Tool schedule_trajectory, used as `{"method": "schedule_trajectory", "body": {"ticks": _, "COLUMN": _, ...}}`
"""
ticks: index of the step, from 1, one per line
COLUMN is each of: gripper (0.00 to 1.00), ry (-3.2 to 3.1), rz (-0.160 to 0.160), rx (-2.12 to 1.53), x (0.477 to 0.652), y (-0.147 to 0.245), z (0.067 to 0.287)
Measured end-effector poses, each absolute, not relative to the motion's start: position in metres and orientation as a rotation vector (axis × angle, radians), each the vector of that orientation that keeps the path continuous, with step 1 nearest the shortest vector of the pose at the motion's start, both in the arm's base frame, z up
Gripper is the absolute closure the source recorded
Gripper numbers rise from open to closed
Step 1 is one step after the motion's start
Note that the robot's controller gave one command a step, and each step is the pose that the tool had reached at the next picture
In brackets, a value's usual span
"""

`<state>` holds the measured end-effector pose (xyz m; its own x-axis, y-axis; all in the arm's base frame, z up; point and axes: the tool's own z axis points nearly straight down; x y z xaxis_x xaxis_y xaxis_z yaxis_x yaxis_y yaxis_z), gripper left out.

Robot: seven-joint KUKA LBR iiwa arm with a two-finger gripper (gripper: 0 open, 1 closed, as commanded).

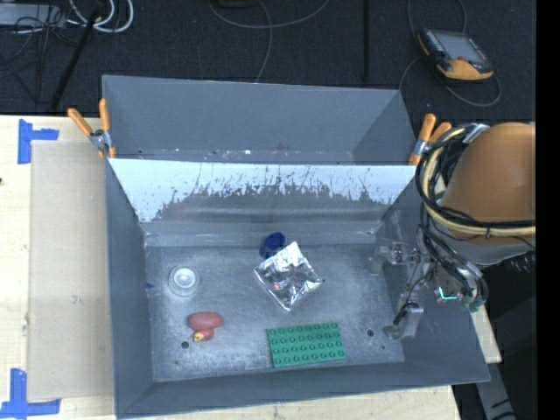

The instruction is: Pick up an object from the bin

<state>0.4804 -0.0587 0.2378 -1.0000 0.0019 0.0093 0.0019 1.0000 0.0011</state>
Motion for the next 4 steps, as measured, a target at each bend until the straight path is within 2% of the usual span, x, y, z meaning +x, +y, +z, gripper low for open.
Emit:
{"method": "schedule_trajectory", "body": {"ticks": 1, "gripper": 0.00, "ry": -3.138, "rz": 0.001, "rx": 0.385, "x": 0.480, "y": 0.040, "z": 0.071}}
{"method": "schedule_trajectory", "body": {"ticks": 2, "gripper": 0.00, "ry": -3.120, "rz": 0.000, "rx": 0.390, "x": 0.477, "y": 0.028, "z": 0.101}}
{"method": "schedule_trajectory", "body": {"ticks": 3, "gripper": 0.00, "ry": -3.134, "rz": 0.000, "rx": 0.223, "x": 0.484, "y": 0.020, "z": 0.112}}
{"method": "schedule_trajectory", "body": {"ticks": 4, "gripper": 0.00, "ry": -3.144, "rz": 0.000, "rx": 0.082, "x": 0.481, "y": 0.012, "z": 0.069}}
